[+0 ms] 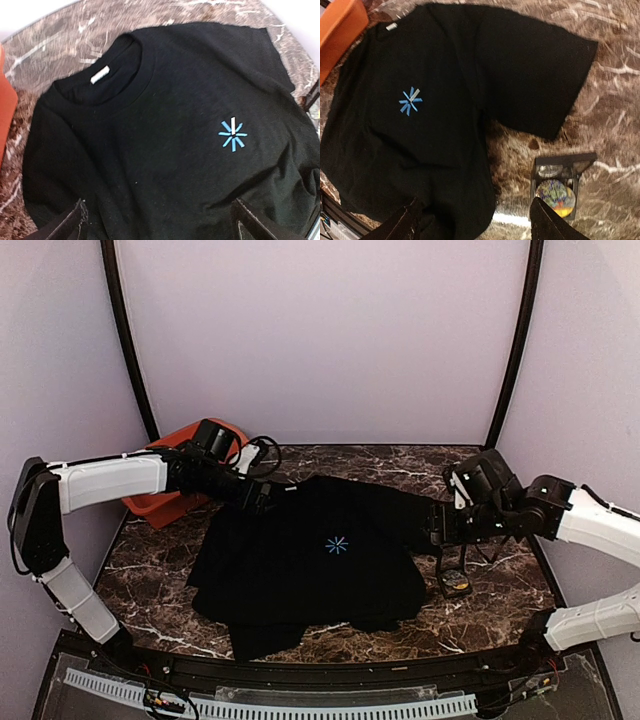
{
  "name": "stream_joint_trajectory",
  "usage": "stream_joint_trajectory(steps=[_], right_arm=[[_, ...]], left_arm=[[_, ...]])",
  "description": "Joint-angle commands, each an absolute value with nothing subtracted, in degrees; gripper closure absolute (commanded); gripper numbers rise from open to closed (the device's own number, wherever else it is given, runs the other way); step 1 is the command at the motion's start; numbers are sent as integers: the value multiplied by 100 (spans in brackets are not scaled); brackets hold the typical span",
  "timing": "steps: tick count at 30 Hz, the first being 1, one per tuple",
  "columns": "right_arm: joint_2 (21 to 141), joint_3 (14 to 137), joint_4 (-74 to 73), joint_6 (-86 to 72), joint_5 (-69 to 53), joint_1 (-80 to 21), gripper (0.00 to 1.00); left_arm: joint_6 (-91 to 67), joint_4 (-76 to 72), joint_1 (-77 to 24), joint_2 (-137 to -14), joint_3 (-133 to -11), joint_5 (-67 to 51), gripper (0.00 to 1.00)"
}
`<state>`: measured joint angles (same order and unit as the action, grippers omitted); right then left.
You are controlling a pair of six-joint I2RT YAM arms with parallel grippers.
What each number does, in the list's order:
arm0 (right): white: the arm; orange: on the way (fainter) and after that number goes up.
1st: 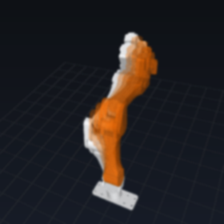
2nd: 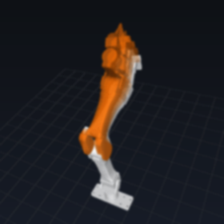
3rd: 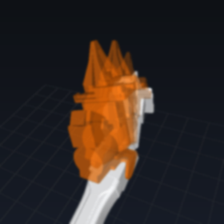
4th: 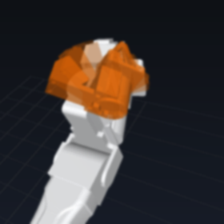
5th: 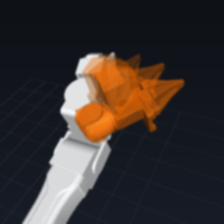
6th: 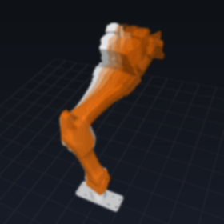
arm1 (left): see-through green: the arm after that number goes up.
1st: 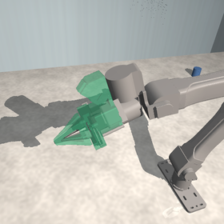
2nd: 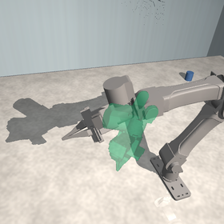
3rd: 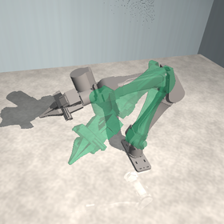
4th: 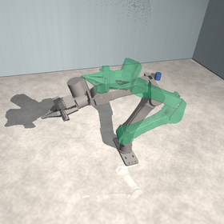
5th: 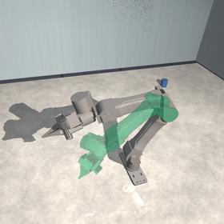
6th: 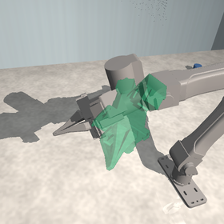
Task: Pin the brooch onto the clothing
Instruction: Pick up the brooch box from the center of the board.
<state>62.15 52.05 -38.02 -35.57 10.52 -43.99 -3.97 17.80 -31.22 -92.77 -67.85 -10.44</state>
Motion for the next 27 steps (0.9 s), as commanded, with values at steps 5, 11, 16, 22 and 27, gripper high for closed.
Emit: stream_joint_trajectory(steps=[5, 11, 16, 22, 27], right_arm=[[6521, 4885, -5506, -5878, 1755, -4930, 22], [6627, 4787, -5885, -6276, 2115, -5000, 9], [7060, 4996, -5887, -5918, 2638, -4974, 1], [7495, 5216, -5344, -5020, 2976, -4600, 1], [7521, 5156, -4646, -4109, 2641, -4090, 1]], left_arm=[[-338, 1723, -3155, -8780, -6589, -1155, 1], [-330, 1627, -3155, -8581, -6526, -1223, 1], [-378, 1560, -3155, -8484, -6489, -1329, 1], [-375, 1524, -3155, -8404, -6447, -1334, 1], [-369, 1517, -3155, -8402, -6437, -1336, 1]])
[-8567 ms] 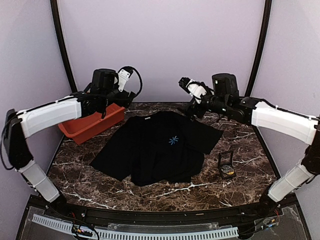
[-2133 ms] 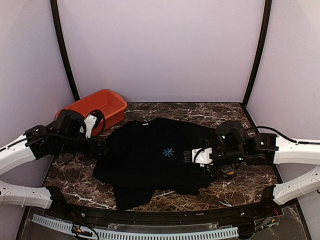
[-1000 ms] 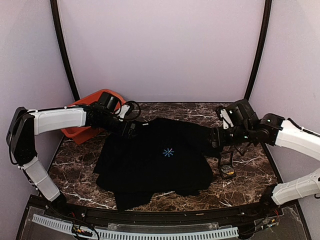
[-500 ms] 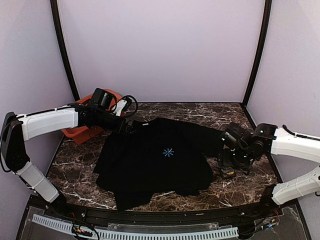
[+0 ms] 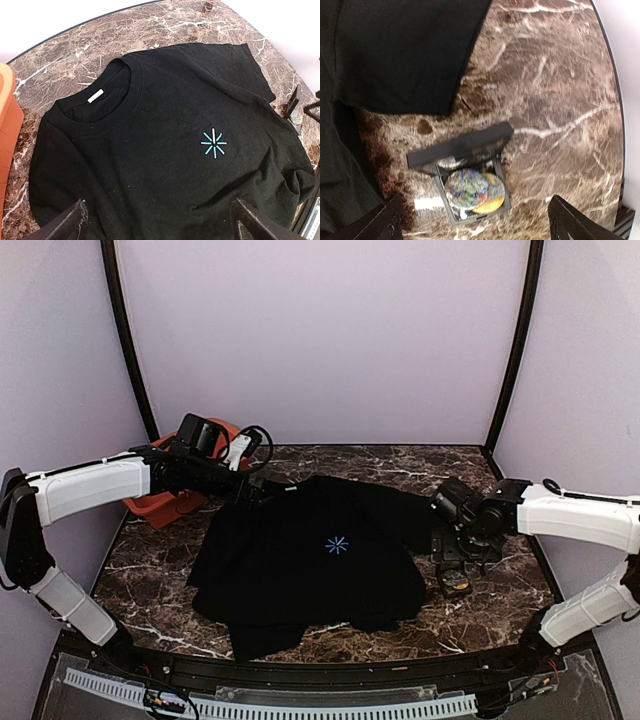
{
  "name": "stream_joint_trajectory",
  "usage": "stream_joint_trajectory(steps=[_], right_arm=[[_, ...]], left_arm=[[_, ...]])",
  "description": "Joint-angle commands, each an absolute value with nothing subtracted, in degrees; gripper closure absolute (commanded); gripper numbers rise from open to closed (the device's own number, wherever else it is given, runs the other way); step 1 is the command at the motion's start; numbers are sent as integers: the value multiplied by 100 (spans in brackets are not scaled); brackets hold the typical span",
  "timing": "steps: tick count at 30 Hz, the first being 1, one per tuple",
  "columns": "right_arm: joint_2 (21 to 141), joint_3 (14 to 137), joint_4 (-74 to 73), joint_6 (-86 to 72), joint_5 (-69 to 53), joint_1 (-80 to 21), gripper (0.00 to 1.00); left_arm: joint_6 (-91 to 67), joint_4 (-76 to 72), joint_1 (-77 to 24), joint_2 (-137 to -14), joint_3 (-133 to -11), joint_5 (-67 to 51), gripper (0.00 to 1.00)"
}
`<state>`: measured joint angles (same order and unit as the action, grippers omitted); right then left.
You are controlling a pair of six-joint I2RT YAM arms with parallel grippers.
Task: Pin the brooch onto the clothing
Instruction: Pick up the brooch box from the center of the board.
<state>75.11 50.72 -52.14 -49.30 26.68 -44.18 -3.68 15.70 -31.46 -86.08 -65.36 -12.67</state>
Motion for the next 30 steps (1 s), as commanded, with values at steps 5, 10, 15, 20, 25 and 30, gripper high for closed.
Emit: stream_joint_trajectory(steps=[5, 10, 15, 20, 25, 30], right_arm=[[7454, 5013, -4087, -3256, 2109, -3723, 1], [7594, 5030, -3756, -2655, 1688, -3550, 1], [7794, 5065, -3773, -2487, 1652, -3391, 1], [7840, 5013, -3833, -2501, 1586, -3158, 1], [7868, 4985, -3805, -2421, 1421, -3012, 1], [7939, 4967, -3762, -2369, 1241, -2909, 1]], left_arm=[[-362, 1513, -3155, -8401, -6441, -1349, 1], [-360, 1527, -3155, -8438, -6442, -1362, 1], [-340, 1532, -3155, -8448, -6447, -1367, 1], [-335, 1537, -3155, -8469, -6443, -1354, 1], [-349, 1533, -3155, -8489, -6442, -1375, 1], [-341, 1537, -3155, -8508, -6442, -1374, 1]])
